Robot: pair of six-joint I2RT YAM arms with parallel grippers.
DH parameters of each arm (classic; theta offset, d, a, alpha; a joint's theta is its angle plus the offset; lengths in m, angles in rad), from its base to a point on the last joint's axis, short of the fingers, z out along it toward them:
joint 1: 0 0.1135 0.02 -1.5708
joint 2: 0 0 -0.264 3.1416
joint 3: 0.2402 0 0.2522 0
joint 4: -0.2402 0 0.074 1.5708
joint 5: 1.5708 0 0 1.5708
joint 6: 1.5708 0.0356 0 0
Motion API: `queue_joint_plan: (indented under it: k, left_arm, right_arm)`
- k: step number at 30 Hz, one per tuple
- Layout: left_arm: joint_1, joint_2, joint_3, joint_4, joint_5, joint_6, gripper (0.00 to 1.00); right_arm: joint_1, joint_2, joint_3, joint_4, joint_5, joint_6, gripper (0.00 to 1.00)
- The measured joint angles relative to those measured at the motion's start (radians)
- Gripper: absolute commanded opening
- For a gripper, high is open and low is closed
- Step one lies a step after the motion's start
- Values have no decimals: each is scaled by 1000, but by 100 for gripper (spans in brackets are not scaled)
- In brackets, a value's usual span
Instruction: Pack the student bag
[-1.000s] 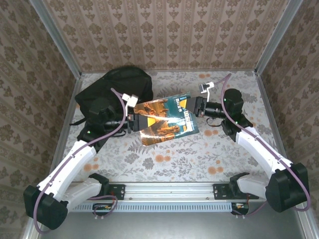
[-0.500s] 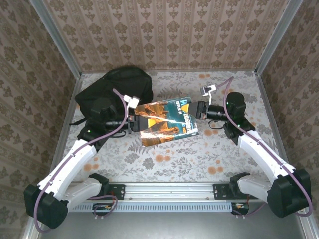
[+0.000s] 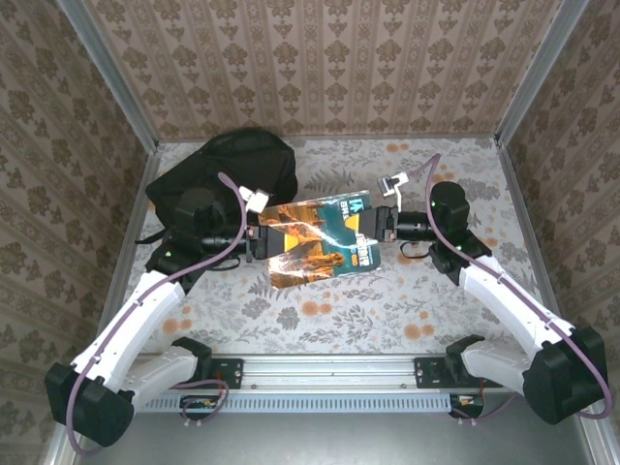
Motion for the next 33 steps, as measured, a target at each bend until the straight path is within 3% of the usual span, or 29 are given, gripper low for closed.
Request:
queue_joint_plan:
  k: [2, 5, 7, 11, 16, 20, 27, 33]
  left_arm:
    - [5, 1, 0, -15, -2, 8, 5]
    - [5, 1, 0, -31, -22, 21, 44]
    - [25, 1, 3, -58, -81, 34, 60]
    - [60, 5, 29, -140, -230, 56, 80]
    - [161, 64, 95, -238, -427, 45, 78]
    - [180, 197, 216, -331, -629, 41, 78]
    - [90, 578, 659, -528, -976, 60, 83]
    - [42, 969, 1038, -647, -1034, 127, 72]
  right_arm:
    - [0, -10, -6, -1, 10, 0, 5]
    - [-2, -22, -21, -2, 27, 0, 0]
    - [-17, -37, -35, -14, 43, -2, 0]
    - [-73, -90, -52, -109, 130, -13, 0]
    - [-103, -159, 0, -449, 429, -130, 0]
    - [-104, -205, -6, -605, 644, -167, 0]
    - [-105, -241, -60, -673, 779, -177, 0]
    - [-111, -243, -92, -688, 812, -195, 0]
